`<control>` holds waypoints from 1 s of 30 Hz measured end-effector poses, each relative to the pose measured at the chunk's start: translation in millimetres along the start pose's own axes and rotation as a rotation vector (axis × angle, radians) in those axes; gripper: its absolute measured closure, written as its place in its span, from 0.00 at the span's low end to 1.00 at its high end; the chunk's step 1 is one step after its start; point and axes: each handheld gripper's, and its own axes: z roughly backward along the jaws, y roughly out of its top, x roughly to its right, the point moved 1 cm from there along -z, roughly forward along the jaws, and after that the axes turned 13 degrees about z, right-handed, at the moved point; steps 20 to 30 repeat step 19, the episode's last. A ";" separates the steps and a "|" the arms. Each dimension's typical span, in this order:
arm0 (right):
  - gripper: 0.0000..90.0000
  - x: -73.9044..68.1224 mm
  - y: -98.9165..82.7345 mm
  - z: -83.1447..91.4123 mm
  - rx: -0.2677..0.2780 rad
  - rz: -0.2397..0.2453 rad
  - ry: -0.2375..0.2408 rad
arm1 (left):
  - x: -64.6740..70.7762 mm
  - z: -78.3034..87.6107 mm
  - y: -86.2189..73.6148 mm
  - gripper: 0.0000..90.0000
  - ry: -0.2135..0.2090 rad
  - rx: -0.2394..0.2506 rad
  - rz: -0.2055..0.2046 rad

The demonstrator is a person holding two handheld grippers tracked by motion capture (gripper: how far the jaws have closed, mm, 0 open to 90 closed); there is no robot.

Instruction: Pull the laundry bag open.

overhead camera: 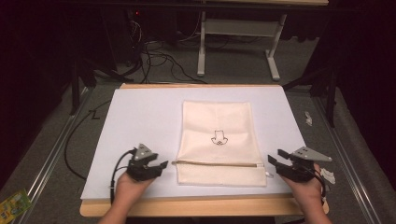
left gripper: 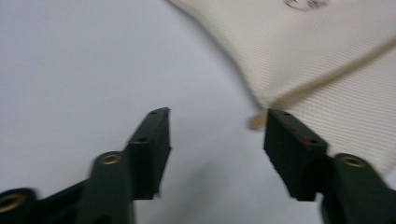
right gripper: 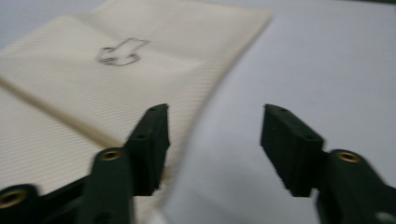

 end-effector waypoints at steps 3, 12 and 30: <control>0.35 14.2 -5.5 5.5 -0.002 -0.015 -0.057 | -19.3 12.5 -4.2 0.35 0.054 0.023 -0.001; 0.17 32.9 -11.2 14.7 0.006 -0.065 -0.114 | -43.5 32.1 -18.1 0.11 0.086 0.131 0.146; 0.17 24.1 -8.2 11.8 0.010 -0.030 -0.077 | -39.0 22.5 -21.1 0.00 0.080 0.063 0.075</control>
